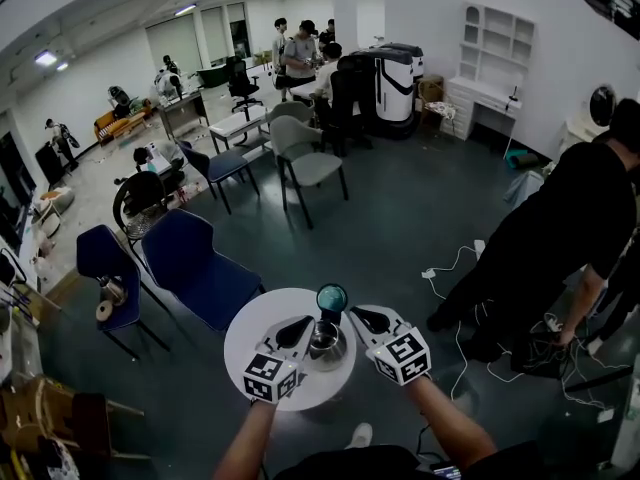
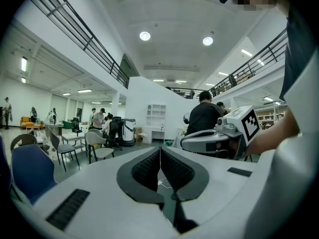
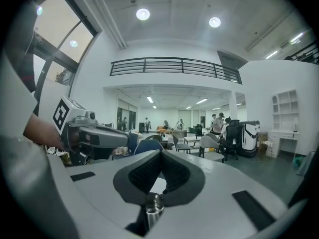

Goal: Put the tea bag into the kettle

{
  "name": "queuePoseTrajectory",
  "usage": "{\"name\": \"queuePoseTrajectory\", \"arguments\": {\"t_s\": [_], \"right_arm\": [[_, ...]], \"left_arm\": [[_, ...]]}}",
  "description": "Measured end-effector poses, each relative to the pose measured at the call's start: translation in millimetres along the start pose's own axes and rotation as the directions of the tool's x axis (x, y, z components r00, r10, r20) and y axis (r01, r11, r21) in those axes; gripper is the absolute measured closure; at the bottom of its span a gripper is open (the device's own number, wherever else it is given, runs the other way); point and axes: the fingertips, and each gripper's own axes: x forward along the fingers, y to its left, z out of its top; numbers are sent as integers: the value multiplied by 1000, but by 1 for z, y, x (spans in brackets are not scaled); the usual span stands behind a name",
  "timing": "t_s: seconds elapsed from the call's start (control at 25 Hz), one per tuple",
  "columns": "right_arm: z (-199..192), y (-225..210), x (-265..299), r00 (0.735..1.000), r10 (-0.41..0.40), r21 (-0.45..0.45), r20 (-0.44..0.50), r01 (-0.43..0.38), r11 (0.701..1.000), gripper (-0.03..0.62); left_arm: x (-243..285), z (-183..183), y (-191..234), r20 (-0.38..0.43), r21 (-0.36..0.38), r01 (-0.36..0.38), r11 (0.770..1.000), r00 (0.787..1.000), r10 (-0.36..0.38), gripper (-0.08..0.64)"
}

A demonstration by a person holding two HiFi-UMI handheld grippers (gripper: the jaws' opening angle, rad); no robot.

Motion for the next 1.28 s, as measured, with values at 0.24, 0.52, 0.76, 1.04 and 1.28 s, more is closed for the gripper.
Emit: {"name": "queuePoseTrajectory", "arguments": {"t_s": [0.24,0.52,0.76,1.04,1.28], "right_arm": [[4,30,-17,1000,-26,0,8,26,1000,575],[15,71,-32,998,-52,-7,29,52,999,575],[23,104,-53,996,-75,-15,50,76,997,575],[25,143,-79,995,-86,-28,49,88,996,575],[18,181,-97,996,-90,-41,29,91,995,575]], "left_arm": [[-33,-2,-12,7,2,17,1000,1000,-17,541],[-75,-3,-22,16,12,42,999,999,-42,541],[-106,-4,-40,30,43,66,997,997,-67,541],[-144,-6,-65,36,57,80,995,996,-82,541],[-188,-18,-79,41,34,77,996,996,-79,541]]}}
